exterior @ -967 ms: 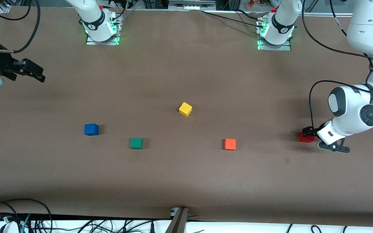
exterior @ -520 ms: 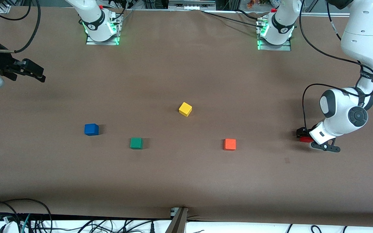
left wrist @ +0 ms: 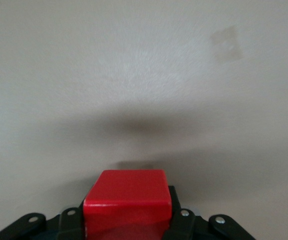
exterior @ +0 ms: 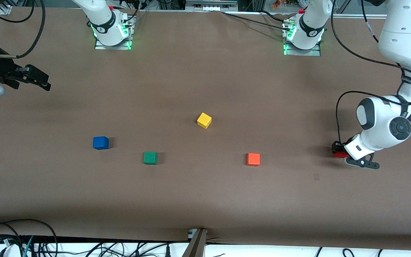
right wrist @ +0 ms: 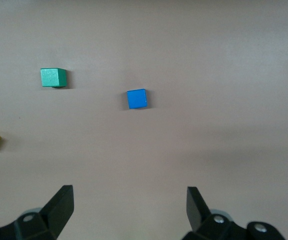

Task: Pass red block to right arm, stack on blue
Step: 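Close the left gripper on the red cube and lift it, then carry the red cube toward the table middle with the left gripper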

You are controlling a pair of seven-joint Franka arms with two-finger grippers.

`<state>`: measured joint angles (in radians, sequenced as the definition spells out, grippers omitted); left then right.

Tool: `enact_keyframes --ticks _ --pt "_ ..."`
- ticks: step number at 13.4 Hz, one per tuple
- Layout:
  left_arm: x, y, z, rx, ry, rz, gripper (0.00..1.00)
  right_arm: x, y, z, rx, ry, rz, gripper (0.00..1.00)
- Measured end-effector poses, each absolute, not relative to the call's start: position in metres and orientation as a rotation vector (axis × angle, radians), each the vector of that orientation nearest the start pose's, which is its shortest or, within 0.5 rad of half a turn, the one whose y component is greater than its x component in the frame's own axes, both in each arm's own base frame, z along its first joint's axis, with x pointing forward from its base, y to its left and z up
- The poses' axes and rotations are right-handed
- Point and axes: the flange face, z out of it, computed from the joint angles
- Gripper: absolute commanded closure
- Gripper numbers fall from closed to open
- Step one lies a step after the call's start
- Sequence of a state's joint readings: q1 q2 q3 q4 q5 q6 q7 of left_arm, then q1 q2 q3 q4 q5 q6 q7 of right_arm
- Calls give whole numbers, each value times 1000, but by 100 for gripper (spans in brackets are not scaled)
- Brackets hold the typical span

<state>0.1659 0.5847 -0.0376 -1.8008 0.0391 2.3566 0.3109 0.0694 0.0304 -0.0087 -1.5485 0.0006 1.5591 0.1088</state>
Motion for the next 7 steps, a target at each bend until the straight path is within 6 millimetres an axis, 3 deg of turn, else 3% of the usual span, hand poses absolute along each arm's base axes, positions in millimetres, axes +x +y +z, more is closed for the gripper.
enact_keyframes --ticks 2,4,7 --pt "662 64 271 -3134 432 95 100 562 34 617 -3142 75 30 0" --pt "677 26 318 -3132 638 46 100 562 34 617 -3141 75 24 0" --pt "685 -35 353 -3181 966 -95 99 562 34 618 -3141 76 21 0"
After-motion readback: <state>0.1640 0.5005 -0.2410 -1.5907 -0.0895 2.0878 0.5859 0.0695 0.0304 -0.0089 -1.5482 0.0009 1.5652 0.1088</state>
